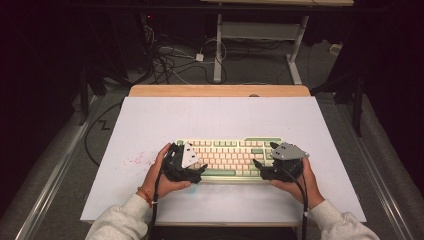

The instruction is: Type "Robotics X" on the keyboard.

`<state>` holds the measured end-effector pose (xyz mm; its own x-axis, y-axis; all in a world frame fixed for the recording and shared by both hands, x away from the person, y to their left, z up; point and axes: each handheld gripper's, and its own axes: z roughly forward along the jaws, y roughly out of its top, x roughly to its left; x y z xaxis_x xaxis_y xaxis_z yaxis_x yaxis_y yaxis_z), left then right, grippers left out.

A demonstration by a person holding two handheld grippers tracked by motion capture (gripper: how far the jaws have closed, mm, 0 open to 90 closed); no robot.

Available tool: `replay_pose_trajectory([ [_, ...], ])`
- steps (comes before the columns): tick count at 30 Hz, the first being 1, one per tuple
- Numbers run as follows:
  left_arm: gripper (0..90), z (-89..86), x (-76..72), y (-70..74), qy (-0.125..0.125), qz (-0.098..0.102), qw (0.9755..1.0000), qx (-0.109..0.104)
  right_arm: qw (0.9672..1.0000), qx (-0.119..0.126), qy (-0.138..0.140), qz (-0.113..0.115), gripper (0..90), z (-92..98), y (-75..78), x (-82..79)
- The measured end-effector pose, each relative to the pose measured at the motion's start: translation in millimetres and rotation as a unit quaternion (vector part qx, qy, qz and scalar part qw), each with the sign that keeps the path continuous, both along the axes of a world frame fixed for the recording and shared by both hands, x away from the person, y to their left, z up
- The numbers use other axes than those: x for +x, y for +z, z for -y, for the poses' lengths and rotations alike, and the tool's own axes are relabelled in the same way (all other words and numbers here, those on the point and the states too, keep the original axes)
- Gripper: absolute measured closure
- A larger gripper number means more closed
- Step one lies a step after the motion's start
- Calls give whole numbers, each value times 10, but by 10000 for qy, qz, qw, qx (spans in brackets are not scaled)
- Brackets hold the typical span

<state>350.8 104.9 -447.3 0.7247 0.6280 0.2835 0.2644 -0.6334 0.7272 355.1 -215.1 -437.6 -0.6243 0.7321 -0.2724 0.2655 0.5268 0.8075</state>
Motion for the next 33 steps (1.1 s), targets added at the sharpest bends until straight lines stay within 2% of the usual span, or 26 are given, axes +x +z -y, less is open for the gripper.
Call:
replay_pose_trajectory([
  [5, 164, 15, -17, 3, -49, 68, 10000, 40, 9998, -163, -2, 76, 209, -26, 10, -9],
  [6, 164, 16, -20, 3, -23, 96, 9999, 70, 9998, -150, -13, 87, 236, -31, 12, -15],
  [13, 166, -21, -46, 58, 10, 220, 9997, 44, 9997, -156, 0, 183, 209, -39, 46, -45],
  [16, 188, -34, -70, 82, -3, 284, 9995, 147, 9995, -226, -22, 239, 209, -48, 54, -58],
  [22, 187, -69, -89, 99, -1, 301, 9994, 177, 9990, -312, 13, 307, 212, -79, 58, -100],
  [33, 186, -133, -159, 107, -27, 364, 9989, 298, 9990, -281, 29, 354, 212, -48, 94, -154],
])
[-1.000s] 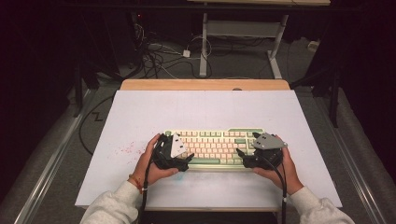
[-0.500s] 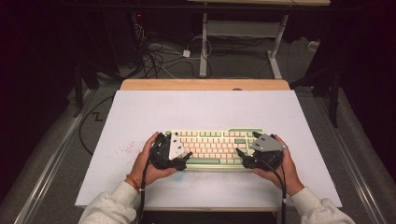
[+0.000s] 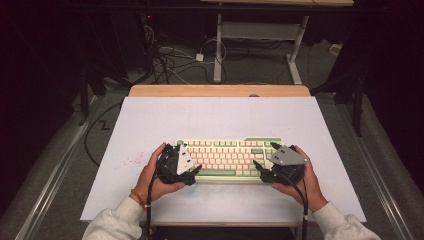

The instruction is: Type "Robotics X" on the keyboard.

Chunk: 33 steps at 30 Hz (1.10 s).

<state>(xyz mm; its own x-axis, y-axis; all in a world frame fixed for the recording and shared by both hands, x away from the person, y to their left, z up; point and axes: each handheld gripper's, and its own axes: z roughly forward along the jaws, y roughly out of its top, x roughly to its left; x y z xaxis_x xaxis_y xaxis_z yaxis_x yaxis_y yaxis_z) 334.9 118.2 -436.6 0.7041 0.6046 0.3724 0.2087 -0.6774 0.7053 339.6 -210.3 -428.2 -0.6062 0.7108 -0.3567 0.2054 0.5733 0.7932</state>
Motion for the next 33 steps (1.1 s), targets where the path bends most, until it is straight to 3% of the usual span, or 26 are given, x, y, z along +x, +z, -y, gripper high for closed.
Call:
replay_pose_trajectory([
  [10, 179, -110, -93, 25, 47, 52, 10000, -17, 9999, -62, -6, 80, 221, 64, 54, -64],
  [33, 162, -350, -187, 30, 36, 170, 9997, -151, 9997, 63, -105, 189, 229, 315, 146, -178],
])
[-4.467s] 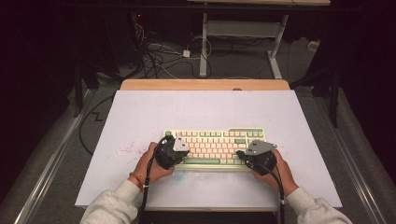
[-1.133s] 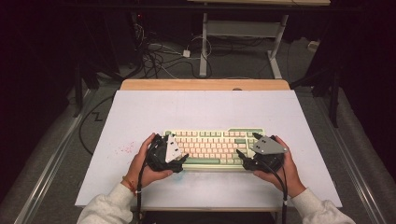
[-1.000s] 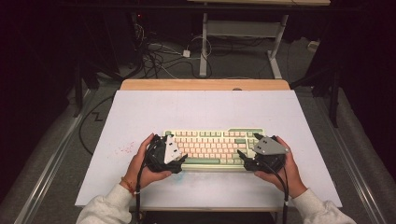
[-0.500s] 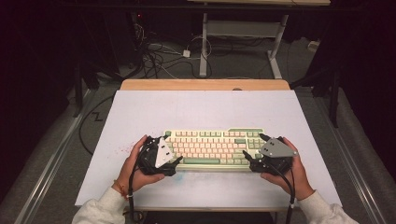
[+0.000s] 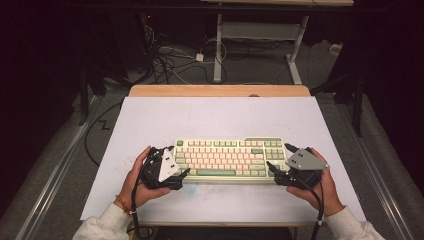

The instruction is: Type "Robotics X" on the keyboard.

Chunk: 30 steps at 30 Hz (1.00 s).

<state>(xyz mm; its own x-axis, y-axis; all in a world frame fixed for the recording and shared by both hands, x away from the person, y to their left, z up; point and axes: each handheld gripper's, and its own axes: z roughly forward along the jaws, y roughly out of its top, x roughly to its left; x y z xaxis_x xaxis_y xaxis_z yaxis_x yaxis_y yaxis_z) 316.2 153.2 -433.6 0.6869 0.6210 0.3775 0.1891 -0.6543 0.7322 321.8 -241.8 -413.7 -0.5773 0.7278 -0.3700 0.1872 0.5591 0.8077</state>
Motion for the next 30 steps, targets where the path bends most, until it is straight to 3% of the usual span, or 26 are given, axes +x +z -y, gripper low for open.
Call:
replay_pose_trajectory([
  [13, 162, -148, -76, -45, 121, 2, 9999, 73, 9999, -38, -102, 25, 229, 139, -5, -66],
  [18, 162, -259, -116, -69, 240, 31, 9997, -89, 9999, -37, -152, 35, 227, 198, -8, -86],
  [30, 162, -479, -155, -234, 462, -212, 9987, -26, 9996, -63, -290, -25, 223, 300, -87, -119],
])
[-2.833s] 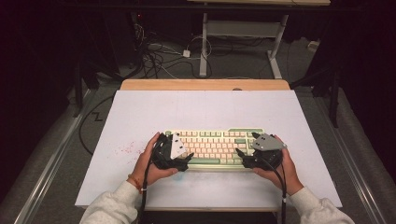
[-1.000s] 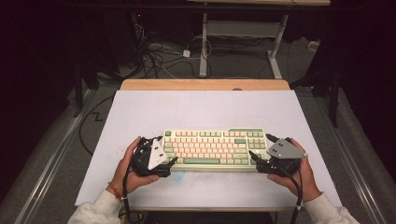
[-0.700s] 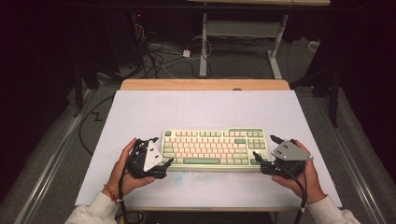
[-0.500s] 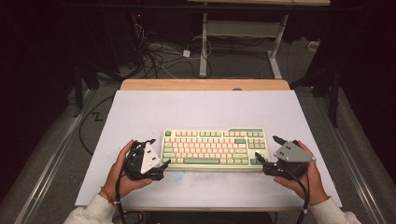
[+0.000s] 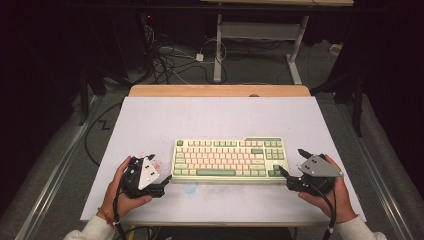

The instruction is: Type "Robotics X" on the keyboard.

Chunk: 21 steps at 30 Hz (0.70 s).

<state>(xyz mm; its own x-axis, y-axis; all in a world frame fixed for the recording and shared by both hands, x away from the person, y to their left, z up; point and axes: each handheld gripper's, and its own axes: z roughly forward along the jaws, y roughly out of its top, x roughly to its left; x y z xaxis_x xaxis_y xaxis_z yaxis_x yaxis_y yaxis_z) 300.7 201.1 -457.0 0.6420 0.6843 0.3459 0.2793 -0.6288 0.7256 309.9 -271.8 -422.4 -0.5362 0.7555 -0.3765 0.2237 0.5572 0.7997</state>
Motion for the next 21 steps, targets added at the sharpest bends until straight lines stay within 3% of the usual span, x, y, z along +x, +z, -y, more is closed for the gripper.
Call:
replay_pose_trajectory([
  [21, 162, -195, -10, -183, 215, -363, 9991, 73, 9987, 116, -477, -127, 210, 398, -218, -27],
])
